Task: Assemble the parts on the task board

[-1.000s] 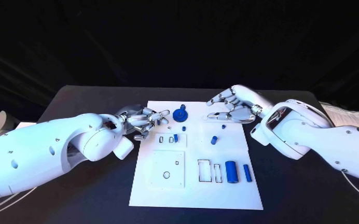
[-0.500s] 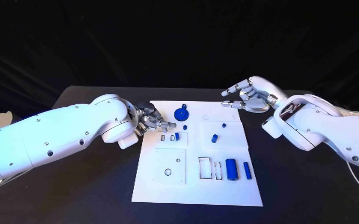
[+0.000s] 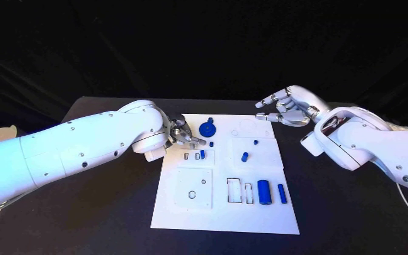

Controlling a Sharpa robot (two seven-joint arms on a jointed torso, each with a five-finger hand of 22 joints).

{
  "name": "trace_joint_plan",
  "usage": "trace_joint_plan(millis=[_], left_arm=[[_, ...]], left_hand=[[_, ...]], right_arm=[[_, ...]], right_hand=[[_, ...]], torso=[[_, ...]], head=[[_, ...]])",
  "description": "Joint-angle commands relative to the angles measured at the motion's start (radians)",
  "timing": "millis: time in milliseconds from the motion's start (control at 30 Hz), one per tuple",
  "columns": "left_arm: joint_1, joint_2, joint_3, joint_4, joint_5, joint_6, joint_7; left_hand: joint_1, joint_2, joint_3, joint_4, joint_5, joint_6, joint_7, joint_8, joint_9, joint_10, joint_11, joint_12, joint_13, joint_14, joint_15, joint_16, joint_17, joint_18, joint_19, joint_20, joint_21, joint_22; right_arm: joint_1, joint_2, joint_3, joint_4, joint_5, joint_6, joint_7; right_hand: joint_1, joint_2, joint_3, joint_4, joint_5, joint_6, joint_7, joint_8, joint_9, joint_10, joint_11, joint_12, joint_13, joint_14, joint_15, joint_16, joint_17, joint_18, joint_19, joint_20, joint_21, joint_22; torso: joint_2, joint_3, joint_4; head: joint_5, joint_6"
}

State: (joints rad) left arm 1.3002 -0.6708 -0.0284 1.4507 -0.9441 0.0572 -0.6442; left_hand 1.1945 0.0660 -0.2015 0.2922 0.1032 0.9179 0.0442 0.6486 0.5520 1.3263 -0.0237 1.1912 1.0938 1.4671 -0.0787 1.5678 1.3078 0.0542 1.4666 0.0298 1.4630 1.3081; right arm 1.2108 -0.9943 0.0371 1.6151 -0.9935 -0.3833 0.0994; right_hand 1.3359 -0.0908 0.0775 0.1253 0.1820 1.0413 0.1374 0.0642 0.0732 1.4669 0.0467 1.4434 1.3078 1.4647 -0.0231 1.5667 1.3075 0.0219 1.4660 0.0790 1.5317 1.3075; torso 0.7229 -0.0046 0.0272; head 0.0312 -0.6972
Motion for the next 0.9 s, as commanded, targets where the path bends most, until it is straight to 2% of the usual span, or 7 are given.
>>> trace_joint_plan(millis=[33,400,900], left_arm=[[0.002,0.018,0.0,-0.017,-0.043,0.08,-0.027],[0.002,0.07,-0.007,-0.061,-0.048,0.119,-0.031],[0.002,0.096,-0.01,-0.085,-0.048,0.143,-0.031]], left_hand=[[-0.011,-0.002,-0.006,-0.001,-0.003,-0.009,0.001,0.006,0.003,0.008,-0.002,0.004,0.002,0.104,-0.008,0.003,0.263,-0.018,0.048,-0.008,0.007,0.079],[-0.026,0.0,-0.019,0.0,-0.004,-0.01,-0.002,0.016,0.016,0.014,-0.004,0.015,0.013,0.104,-0.009,0.003,0.263,-0.02,0.053,-0.009,0.015,0.093],[-0.025,0.004,-0.023,-0.004,-0.003,-0.007,-0.005,0.024,0.026,0.02,-0.006,0.023,0.02,0.104,-0.011,0.003,0.263,-0.023,0.057,-0.01,0.022,0.107]], right_arm=[[0.0,0.002,0.0,-0.003,0.0,0.015,-0.006],[0.0,0.008,0.0,-0.013,-0.002,0.022,-0.011],[0.0,0.016,-0.001,-0.021,-0.002,0.029,-0.013]], right_hand=[[0.005,0.004,-0.003,-0.003,0.007,0.003,-0.001,0.003,0.001,0.051,0.005,-0.006,0.204,0.106,0.004,0.004,0.263,0.0,0.055,0.008,-0.005,0.173],[0.005,0.004,-0.006,-0.003,0.015,0.003,-0.001,0.003,0.001,0.05,0.004,-0.01,0.203,0.106,0.003,0.004,0.263,0.001,0.052,0.008,-0.008,0.167],[0.004,0.005,-0.008,-0.002,0.021,0.004,-0.001,0.003,0.001,0.049,0.004,-0.011,0.202,0.106,0.003,0.004,0.263,0.003,0.049,0.008,-0.011,0.162]], torso=[[0.002,-0.0012,0.0004],[0.001,-0.0021,0.0007],[0.001,-0.0018,0.0016]], head=[[0.001,0.0],[0.0,-0.007],[0.0,-0.012]])
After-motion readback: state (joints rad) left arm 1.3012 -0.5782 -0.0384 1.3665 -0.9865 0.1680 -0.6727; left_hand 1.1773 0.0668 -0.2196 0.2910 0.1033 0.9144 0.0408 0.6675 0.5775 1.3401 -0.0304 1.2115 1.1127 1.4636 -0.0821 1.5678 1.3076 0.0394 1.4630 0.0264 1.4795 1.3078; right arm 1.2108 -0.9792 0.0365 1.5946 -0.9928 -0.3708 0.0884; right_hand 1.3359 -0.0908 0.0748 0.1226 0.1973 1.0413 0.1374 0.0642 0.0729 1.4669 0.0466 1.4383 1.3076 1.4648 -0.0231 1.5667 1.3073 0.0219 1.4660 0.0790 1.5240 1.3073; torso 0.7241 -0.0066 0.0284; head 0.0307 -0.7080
